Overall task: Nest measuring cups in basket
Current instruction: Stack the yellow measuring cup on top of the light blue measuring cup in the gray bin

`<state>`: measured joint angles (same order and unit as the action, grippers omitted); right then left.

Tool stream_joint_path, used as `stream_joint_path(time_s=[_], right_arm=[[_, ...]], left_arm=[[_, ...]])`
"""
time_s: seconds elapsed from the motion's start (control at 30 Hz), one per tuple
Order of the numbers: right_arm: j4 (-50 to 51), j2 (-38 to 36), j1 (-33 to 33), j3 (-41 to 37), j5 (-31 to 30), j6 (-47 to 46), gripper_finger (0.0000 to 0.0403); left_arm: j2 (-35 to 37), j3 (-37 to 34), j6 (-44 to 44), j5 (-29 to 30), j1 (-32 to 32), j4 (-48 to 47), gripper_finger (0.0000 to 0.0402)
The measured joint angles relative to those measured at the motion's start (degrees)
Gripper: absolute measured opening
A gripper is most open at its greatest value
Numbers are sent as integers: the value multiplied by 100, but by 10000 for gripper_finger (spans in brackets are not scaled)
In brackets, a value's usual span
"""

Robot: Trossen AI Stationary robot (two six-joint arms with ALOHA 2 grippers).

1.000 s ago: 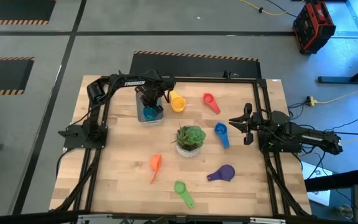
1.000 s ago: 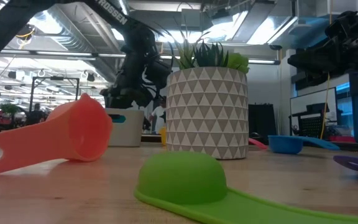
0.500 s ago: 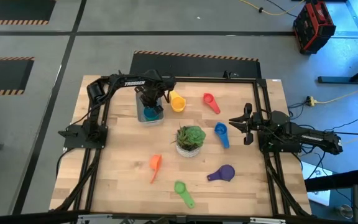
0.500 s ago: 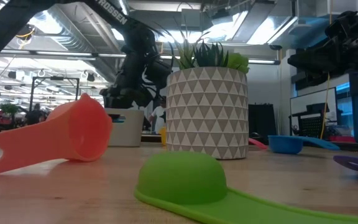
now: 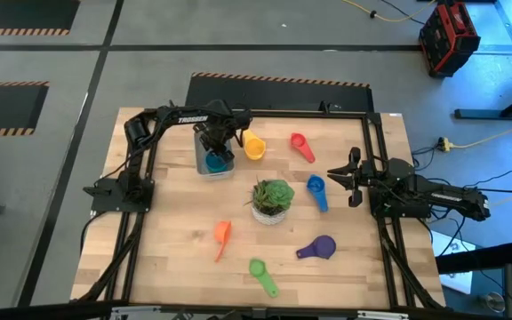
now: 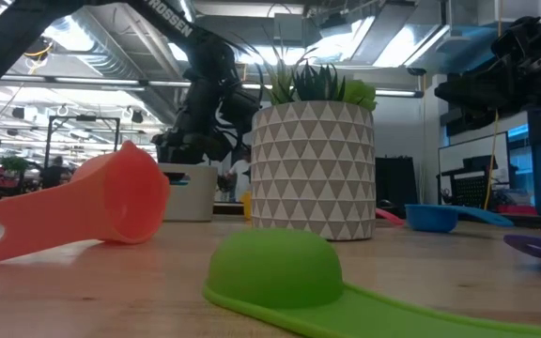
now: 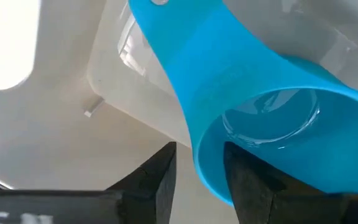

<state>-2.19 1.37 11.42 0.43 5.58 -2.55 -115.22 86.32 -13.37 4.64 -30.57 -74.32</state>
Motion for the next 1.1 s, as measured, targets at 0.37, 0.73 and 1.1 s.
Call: stream_joint_path(time_s=[0.37,0.73,1.1], right_arm=[[0,0,0,0,0,0,64],[1,0,0,-1,2,0,64],[-1,0,-2,-2,2,0,64]], left_arm=[[0,0,2,69,-2,-408,124],[449,154,186,42,42,-425,124],[2015,471,934,366,455,430,124]])
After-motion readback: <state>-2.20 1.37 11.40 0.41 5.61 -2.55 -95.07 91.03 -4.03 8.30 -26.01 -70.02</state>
